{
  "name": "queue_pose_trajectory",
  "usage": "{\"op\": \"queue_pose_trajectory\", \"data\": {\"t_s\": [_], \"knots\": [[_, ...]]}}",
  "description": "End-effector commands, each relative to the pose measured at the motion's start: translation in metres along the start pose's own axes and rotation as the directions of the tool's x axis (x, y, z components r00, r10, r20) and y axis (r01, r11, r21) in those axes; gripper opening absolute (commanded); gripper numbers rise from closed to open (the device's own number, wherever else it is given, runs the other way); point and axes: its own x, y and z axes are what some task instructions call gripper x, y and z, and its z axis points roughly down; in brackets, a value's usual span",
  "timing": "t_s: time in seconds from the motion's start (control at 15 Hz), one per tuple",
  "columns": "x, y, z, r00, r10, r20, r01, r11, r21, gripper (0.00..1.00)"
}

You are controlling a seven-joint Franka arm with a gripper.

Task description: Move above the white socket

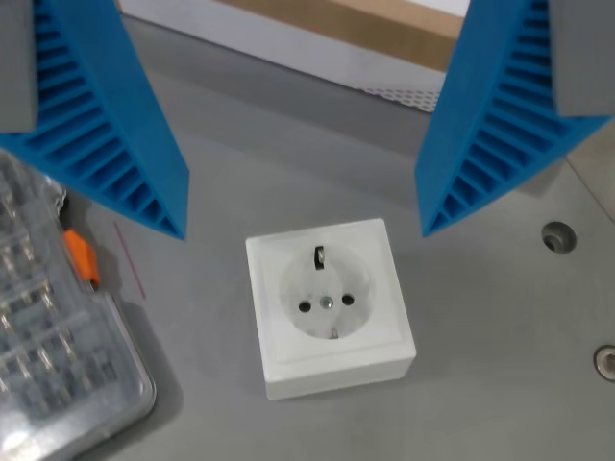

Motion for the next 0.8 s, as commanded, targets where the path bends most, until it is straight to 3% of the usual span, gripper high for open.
{"op": "queue_pose_trajectory", "data": {"t_s": [0.07,0.8], "knots": [[0.000,-0.006,0.009,0.971,-0.211,-0.111,0.205,0.977,-0.061,1.00],[0.003,-0.011,0.027,0.973,-0.196,-0.122,0.188,0.980,-0.069,1.00]]}}
